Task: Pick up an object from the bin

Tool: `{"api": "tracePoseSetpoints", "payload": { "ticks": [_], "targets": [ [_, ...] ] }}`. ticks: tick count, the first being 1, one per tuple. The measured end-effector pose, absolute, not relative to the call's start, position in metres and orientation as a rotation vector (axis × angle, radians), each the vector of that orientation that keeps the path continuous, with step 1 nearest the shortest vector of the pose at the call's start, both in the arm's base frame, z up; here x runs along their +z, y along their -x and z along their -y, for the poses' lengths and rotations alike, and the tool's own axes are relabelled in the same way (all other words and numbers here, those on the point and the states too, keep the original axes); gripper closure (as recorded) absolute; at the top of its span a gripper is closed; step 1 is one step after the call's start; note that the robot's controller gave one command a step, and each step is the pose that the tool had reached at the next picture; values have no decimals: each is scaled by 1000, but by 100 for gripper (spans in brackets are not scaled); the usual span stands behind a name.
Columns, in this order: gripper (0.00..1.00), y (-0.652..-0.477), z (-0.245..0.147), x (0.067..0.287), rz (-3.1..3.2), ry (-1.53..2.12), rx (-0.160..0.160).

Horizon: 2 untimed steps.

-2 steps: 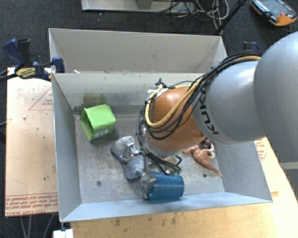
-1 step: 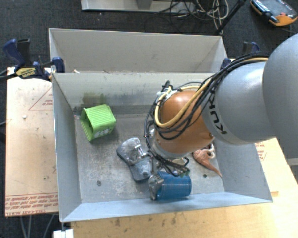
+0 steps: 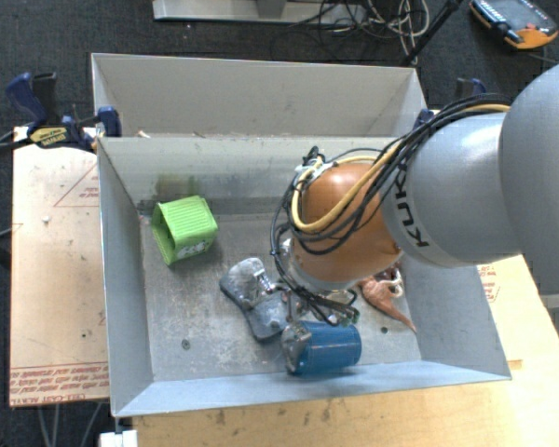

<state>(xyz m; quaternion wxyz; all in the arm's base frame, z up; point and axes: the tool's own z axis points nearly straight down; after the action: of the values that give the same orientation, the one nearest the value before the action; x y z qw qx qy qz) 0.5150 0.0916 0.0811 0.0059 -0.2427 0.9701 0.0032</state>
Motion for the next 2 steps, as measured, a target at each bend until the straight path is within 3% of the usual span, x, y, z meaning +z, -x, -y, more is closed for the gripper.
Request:
{"api": "tracePoseSetpoints", "payload": {
  "ticks": [1, 2],
  "targets": [
    [100, -547, -64, 79, -2964, 933, 8],
    [100, -547, -64, 79, -2964, 933, 8]
  ]
}}
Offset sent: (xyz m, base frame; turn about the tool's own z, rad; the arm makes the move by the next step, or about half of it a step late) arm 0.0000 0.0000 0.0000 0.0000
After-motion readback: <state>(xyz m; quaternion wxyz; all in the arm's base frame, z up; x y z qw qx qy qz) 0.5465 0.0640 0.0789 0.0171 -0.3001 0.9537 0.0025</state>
